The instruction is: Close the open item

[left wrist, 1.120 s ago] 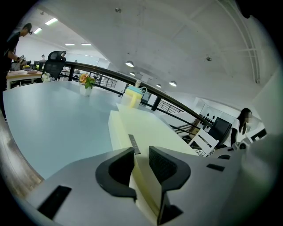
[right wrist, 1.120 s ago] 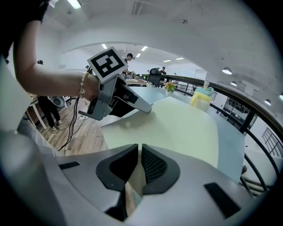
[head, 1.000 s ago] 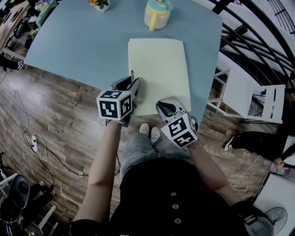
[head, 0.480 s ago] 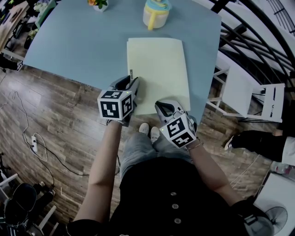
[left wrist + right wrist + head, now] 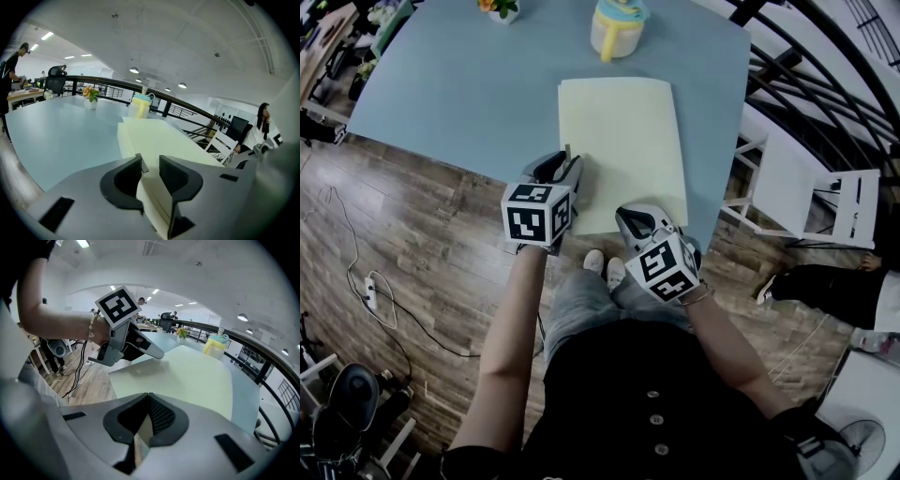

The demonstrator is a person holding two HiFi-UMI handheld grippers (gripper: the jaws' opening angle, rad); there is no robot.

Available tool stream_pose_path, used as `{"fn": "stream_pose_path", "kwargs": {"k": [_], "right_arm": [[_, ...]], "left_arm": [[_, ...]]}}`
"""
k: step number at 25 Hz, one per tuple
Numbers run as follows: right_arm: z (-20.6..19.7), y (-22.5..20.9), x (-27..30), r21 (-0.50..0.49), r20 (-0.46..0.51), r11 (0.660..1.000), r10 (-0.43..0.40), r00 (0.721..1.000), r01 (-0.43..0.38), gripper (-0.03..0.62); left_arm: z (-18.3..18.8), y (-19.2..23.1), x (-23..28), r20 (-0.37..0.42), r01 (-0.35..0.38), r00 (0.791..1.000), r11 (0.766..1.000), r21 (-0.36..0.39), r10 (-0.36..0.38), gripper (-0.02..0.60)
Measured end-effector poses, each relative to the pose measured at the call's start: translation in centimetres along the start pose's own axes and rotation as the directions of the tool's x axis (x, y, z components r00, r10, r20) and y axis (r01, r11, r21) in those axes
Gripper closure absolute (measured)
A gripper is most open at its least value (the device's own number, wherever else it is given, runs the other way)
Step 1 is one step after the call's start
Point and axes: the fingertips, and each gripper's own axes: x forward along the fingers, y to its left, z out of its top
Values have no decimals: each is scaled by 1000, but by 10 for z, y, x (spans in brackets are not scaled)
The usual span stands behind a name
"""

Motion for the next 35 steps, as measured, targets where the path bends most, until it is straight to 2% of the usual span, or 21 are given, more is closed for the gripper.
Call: {"fn": "stream_pose_path", "kwargs": {"k": [2,4,11,25,31,35], "right_arm": [[1,0,0,1,0,1000,0,1000,0,585],[0,-1,-1,0,4,1000,0,1000,0,585],[2,0,-2,-1,6,1000,-3,1000,3,585],[1,1,-2,-4,23,1000,-17,1000,17,586],[-1,6,-12,-41,31,999,22,999,-21,586],[-3,0,-20,10,58,1000,-9,998,9,586]], "left_arm": [[1,-1,2,-6,-4,1000,1000,29,4,468],[1,-2,5,-15,-15,1000,998,57,16,514],[-1,4,6,-48,-56,997,989,139,63,557],[-6,4,11,-144,-60,984,958,281,104,561],[-8,-2,15,-162,-73,976,923,377,143,561],[-7,-1,14,-153,-87,976,923,374,154,561]]}}
